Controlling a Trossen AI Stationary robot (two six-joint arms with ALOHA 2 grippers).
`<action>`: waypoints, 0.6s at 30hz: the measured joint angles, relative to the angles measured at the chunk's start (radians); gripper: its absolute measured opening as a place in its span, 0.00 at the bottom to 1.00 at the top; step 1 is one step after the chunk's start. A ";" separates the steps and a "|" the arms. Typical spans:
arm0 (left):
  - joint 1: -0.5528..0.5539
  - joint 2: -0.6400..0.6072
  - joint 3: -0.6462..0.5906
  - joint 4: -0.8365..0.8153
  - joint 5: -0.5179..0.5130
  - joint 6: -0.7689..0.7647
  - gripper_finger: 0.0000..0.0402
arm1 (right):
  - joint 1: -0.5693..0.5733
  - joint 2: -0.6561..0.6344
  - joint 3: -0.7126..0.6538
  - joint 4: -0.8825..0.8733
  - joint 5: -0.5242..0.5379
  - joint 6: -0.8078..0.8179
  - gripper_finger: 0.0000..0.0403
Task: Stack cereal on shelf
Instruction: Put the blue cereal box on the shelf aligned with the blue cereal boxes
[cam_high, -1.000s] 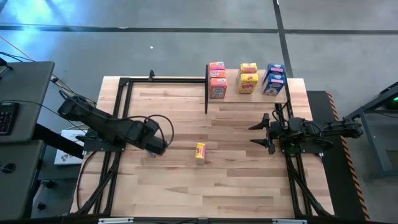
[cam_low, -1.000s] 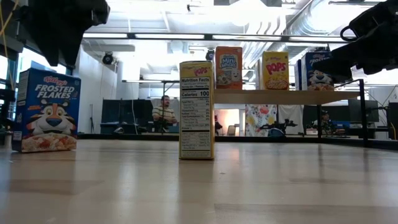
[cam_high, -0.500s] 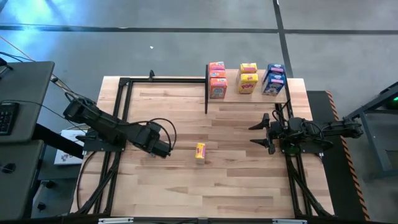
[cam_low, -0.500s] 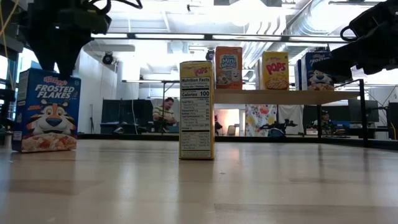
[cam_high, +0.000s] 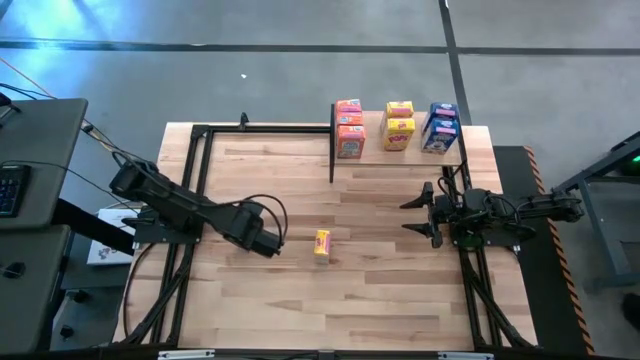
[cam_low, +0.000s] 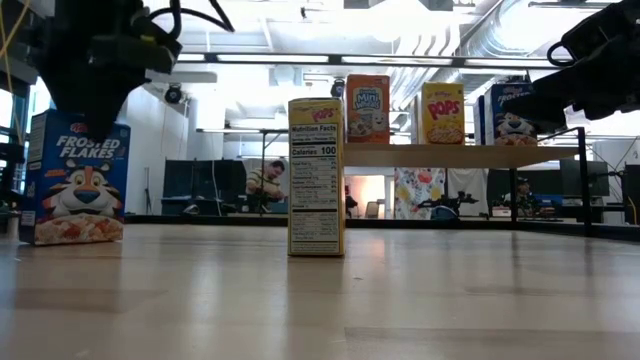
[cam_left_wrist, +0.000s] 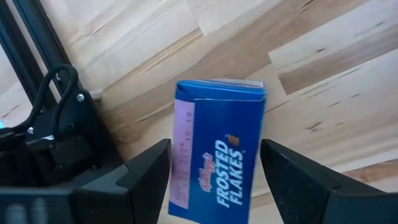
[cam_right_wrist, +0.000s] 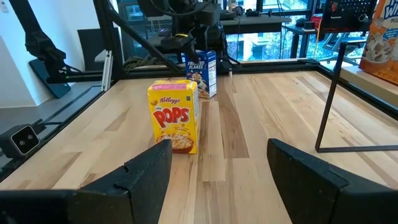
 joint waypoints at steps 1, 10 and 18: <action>0.000 0.004 0.000 0.000 0.000 0.004 0.59 | 0.000 0.001 0.000 0.000 0.000 0.000 0.64; 0.000 0.056 0.000 0.022 0.025 0.051 0.59 | 0.000 0.008 0.000 0.000 0.000 0.023 0.64; 0.000 0.059 0.000 0.021 0.030 0.068 0.59 | 0.000 0.008 0.000 0.000 0.000 0.023 0.64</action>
